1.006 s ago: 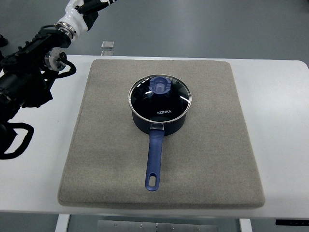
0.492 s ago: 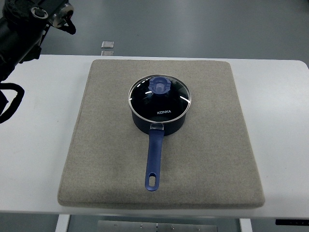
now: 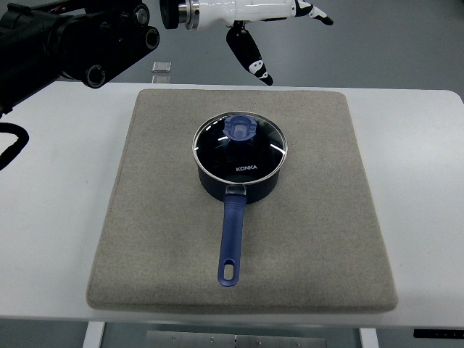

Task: Open pot lid and place left with left hand
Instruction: 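Raise the left hand and swing it over the saucepan lid, then lower the left hand onto the blue knob of the glass lid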

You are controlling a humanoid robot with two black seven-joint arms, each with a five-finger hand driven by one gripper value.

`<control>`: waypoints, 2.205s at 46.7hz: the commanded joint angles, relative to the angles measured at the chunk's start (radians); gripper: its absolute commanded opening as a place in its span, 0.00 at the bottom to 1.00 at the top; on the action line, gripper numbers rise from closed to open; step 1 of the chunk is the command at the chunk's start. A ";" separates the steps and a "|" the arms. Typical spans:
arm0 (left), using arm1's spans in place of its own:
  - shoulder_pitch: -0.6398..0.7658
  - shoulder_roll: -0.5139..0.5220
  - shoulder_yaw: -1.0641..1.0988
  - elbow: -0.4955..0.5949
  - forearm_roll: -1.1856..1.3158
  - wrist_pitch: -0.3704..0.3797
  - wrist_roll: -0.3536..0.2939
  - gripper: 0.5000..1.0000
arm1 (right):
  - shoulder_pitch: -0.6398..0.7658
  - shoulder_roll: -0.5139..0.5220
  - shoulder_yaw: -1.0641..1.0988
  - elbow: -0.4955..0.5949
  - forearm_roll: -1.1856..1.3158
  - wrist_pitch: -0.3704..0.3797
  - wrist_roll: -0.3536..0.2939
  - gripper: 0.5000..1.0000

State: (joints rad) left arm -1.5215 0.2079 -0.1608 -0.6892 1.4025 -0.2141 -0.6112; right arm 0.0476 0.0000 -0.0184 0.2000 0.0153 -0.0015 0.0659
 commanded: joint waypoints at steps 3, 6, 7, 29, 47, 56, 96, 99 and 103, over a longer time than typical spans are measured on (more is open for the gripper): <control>-0.020 0.014 0.001 -0.023 0.009 -0.080 0.000 0.93 | 0.000 0.000 0.000 -0.001 0.000 0.000 0.000 0.83; -0.032 0.033 0.001 -0.036 0.012 -0.149 0.000 0.92 | 0.000 0.000 0.000 0.001 0.000 0.000 0.000 0.83; -0.041 0.040 0.001 -0.042 0.015 -0.172 0.000 0.92 | 0.000 0.000 0.000 0.001 0.000 0.000 0.000 0.83; -0.092 0.108 0.113 -0.127 0.217 -0.200 0.000 0.89 | 0.000 0.000 0.000 0.001 0.000 0.000 0.000 0.83; -0.092 0.143 0.124 -0.225 0.262 -0.200 0.000 0.90 | 0.000 0.000 0.000 -0.001 0.000 0.000 0.000 0.83; -0.092 0.154 0.129 -0.250 0.276 -0.203 0.000 0.90 | 0.000 0.000 0.000 0.001 0.000 0.000 0.000 0.83; -0.100 0.214 0.211 -0.355 0.277 -0.200 0.000 0.90 | 0.000 0.000 0.000 0.001 0.000 0.000 0.000 0.83; -0.101 0.220 0.211 -0.357 0.277 -0.200 0.000 0.90 | 0.000 0.000 0.000 0.001 0.000 0.000 0.000 0.83; -0.101 0.219 0.211 -0.355 0.277 -0.200 0.000 0.90 | 0.000 0.000 0.000 0.001 0.000 0.000 0.000 0.83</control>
State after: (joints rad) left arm -1.6228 0.4272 0.0506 -1.0458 1.6796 -0.4145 -0.6108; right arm 0.0475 0.0000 -0.0184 0.2008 0.0154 -0.0015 0.0659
